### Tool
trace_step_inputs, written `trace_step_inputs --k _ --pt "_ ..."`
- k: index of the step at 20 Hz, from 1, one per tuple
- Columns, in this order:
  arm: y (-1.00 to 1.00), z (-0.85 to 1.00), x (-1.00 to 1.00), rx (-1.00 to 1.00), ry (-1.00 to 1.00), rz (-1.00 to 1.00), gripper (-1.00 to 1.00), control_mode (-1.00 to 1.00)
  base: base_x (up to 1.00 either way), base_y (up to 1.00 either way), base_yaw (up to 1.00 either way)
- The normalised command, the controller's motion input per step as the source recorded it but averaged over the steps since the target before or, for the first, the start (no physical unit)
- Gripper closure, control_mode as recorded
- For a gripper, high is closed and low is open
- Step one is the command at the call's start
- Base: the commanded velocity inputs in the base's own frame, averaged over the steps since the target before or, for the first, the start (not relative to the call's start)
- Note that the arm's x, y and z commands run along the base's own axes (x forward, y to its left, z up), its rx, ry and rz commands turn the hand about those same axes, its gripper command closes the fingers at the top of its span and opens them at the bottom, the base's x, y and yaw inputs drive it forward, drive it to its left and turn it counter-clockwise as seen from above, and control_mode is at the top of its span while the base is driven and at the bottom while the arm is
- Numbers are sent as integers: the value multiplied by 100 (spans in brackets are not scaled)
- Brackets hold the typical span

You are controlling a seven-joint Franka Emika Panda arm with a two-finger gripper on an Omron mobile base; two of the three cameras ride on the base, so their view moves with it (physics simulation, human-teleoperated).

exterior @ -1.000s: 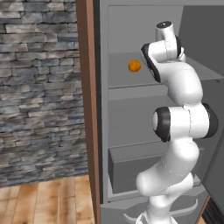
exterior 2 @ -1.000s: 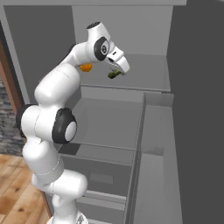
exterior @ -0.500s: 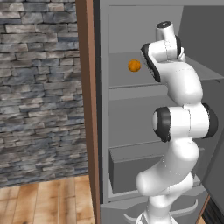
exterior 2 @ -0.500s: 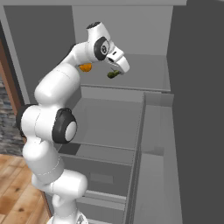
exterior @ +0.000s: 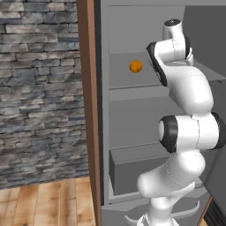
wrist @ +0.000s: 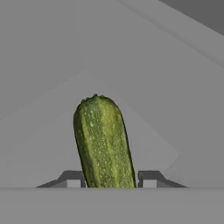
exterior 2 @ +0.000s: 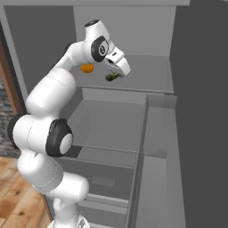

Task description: Open the fridge, remove the orange, squash, and shrimp, and place them on any counter.

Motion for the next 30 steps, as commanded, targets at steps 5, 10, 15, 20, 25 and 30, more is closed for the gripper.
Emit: trace_step_inputs --k 5,10,15,20,25,30 --pt "21 3 -88 0 -3 10 100 -100 0 0 0" --pt "49 9 -98 0 0 13 100 -100 0 0 0" --pt "64 21 -96 0 0 21 100 -100 0 0 0" --pt "70 0 -69 0 7 41 100 -100 0 0 0" --pt "61 0 -60 0 16 41 100 -100 0 0 0" --pt "25 0 -58 0 8 26 100 -100 0 0 0"
